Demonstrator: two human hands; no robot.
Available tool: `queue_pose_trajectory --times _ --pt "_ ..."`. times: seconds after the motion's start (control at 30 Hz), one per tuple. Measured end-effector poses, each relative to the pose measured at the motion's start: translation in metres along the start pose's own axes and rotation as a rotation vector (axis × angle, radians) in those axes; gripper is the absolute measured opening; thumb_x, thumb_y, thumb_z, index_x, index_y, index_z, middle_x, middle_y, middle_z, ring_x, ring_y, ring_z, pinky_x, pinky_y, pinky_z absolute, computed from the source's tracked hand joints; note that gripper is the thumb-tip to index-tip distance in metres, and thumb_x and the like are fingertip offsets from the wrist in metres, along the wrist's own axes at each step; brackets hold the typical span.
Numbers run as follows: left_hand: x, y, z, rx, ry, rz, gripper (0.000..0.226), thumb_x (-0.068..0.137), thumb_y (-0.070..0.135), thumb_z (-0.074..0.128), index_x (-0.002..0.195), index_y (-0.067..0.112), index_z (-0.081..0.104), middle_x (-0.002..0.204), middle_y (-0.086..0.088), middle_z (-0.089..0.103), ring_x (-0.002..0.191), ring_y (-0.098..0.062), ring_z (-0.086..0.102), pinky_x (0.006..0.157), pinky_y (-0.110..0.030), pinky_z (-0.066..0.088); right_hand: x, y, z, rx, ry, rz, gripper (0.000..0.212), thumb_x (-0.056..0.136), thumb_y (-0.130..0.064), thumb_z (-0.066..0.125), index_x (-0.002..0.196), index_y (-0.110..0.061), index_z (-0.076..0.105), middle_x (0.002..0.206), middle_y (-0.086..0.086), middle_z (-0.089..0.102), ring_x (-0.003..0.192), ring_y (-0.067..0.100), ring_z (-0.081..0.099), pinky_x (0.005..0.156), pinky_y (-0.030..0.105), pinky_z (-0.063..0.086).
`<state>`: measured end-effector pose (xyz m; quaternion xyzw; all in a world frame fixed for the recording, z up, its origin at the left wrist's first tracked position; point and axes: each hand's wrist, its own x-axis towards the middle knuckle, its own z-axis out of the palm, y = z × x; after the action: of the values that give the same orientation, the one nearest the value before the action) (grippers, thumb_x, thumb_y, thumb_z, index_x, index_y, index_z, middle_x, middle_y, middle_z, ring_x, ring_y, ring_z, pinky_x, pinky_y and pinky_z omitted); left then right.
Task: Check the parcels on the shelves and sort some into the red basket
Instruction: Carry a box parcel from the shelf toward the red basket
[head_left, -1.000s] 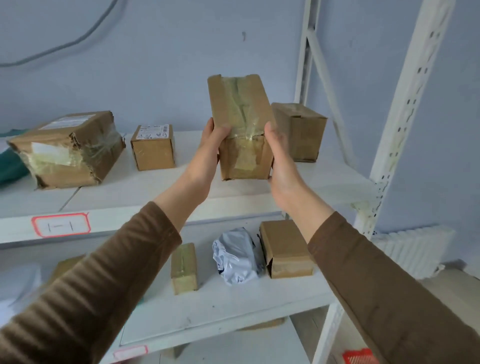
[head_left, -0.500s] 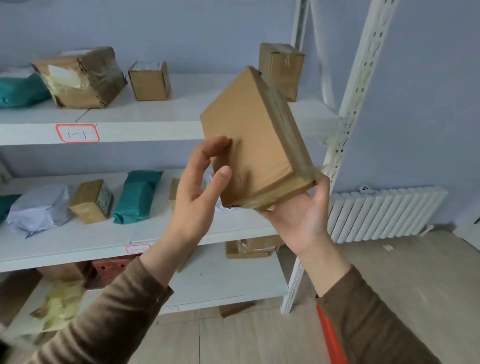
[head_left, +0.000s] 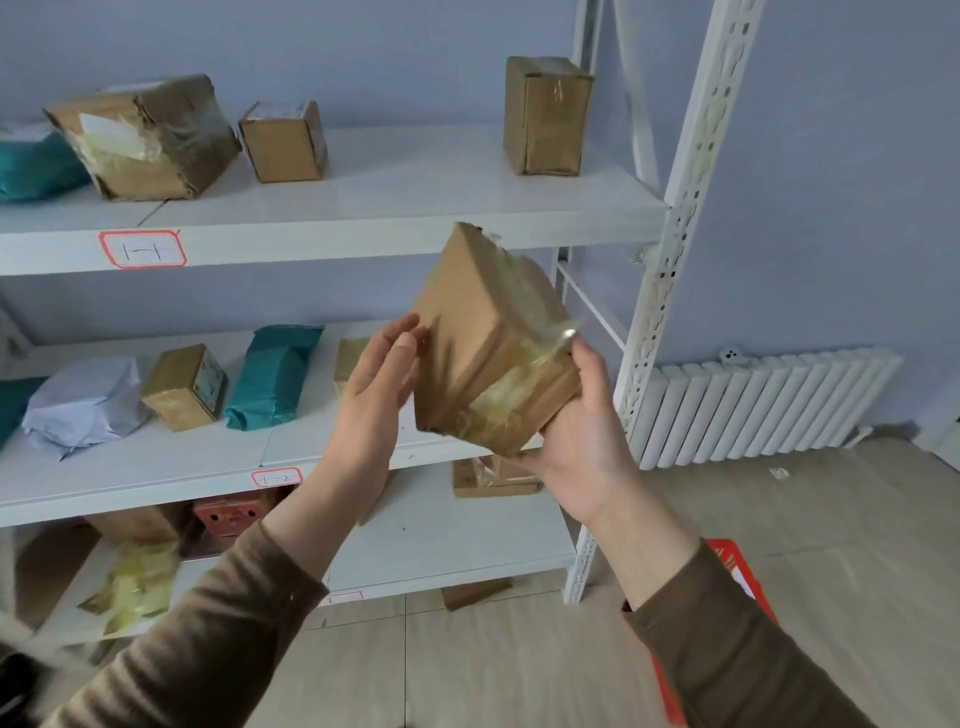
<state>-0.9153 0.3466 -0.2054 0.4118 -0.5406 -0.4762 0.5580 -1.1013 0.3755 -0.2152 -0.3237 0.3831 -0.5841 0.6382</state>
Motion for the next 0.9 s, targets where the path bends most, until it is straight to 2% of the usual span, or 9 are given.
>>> queue_pose_trajectory --times 0.07,0.13,0.2,0.33,0.5,0.6,0.67,0.77,0.9 --pt "0.004 -0.006 -0.005 -0.031 -0.043 -0.113 0.054 0.104 0.059 0.044 0.147 0.028 0.057 0.143 0.004 0.066 0.136 -0.013 0.058 0.124 -0.047 0.035 -0.002 0.006 0.011 -0.211 0.079 -0.127 0.069 0.077 -0.077 0.059 0.132 -0.034 0.059 0.127 -0.009 0.071 0.121 0.005 0.064 0.109 0.047 0.045" --pt "0.007 -0.009 -0.006 -0.116 -0.083 -0.201 0.06 0.104 0.064 0.039 0.146 0.026 0.059 0.141 -0.001 0.068 0.135 -0.021 0.061 0.122 -0.049 0.038 0.0 0.014 0.018 -0.421 0.111 -0.319 0.071 0.069 -0.072 0.069 0.129 -0.038 0.053 0.124 -0.011 0.067 0.112 0.0 0.066 0.098 0.034 0.05" --pt "0.009 -0.01 -0.007 -0.183 -0.081 -0.278 0.057 0.107 0.059 0.035 0.142 0.022 0.061 0.135 -0.007 0.072 0.129 -0.027 0.066 0.116 -0.05 0.044 0.002 0.021 0.019 -0.74 0.153 -0.501 0.07 0.068 -0.075 0.068 0.129 -0.046 0.048 0.129 -0.014 0.059 0.124 0.009 0.059 0.1 0.04 0.052" --pt "0.011 -0.021 -0.012 -0.35 0.016 -0.416 0.054 0.109 0.053 0.037 0.142 0.018 0.061 0.135 -0.013 0.071 0.121 -0.03 0.071 0.096 -0.045 0.061 0.0 0.031 0.023 -1.295 0.198 -0.683 0.088 0.077 -0.085 0.05 0.149 -0.035 0.038 0.158 -0.013 0.035 0.149 0.013 0.026 0.116 0.046 0.031" --pt "0.013 -0.029 -0.02 -0.59 0.001 -0.42 0.065 0.114 0.043 0.026 0.1 0.023 0.087 0.117 -0.011 0.079 0.099 -0.026 0.079 0.069 -0.039 0.066 0.0 0.033 0.023 -1.0 0.06 -0.778 0.058 0.096 -0.058 0.055 0.147 -0.031 0.051 0.168 -0.014 0.019 0.155 0.008 0.013 0.12 0.023 0.019" --pt "0.014 -0.033 -0.025 -0.609 -0.004 -0.391 0.064 0.113 0.044 0.026 0.106 0.022 0.085 0.118 -0.011 0.079 0.1 -0.028 0.079 0.068 -0.042 0.066 0.007 0.035 0.015 -0.737 0.0 -0.657 0.081 0.096 -0.033 0.071 0.161 -0.033 0.025 0.169 -0.018 0.016 0.156 0.005 0.017 0.125 0.035 0.026" --pt "0.016 -0.036 -0.03 -0.509 0.003 -0.342 0.056 0.112 0.046 0.028 0.121 0.021 0.077 0.115 -0.006 0.08 0.103 -0.027 0.078 0.068 -0.04 0.065 0.012 0.033 0.01 -0.567 -0.047 -0.432 0.094 0.091 -0.029 0.078 0.162 -0.039 0.017 0.163 -0.019 0.035 0.147 0.0 0.038 0.123 0.044 0.035" --pt "0.024 -0.041 -0.038 -0.389 0.005 -0.244 0.048 0.111 0.043 0.03 0.138 0.014 0.057 0.104 0.001 0.081 0.094 -0.018 0.08 0.065 -0.032 0.064 0.022 0.034 -0.001 -0.496 -0.143 -0.218 0.073 0.091 -0.023 0.077 0.153 -0.033 0.039 0.136 -0.01 0.068 0.126 0.01 0.064 0.113 0.054 0.045" --pt "0.034 -0.044 -0.044 -0.399 -0.026 -0.225 0.041 0.11 0.039 0.033 0.133 0.017 0.06 0.113 -0.004 0.079 0.099 -0.021 0.077 0.071 -0.034 0.065 0.031 0.036 -0.013 -0.489 -0.21 -0.146 0.064 0.092 -0.029 0.075 0.148 -0.033 0.045 0.136 -0.009 0.068 0.13 0.012 0.061 0.12 0.048 0.038"
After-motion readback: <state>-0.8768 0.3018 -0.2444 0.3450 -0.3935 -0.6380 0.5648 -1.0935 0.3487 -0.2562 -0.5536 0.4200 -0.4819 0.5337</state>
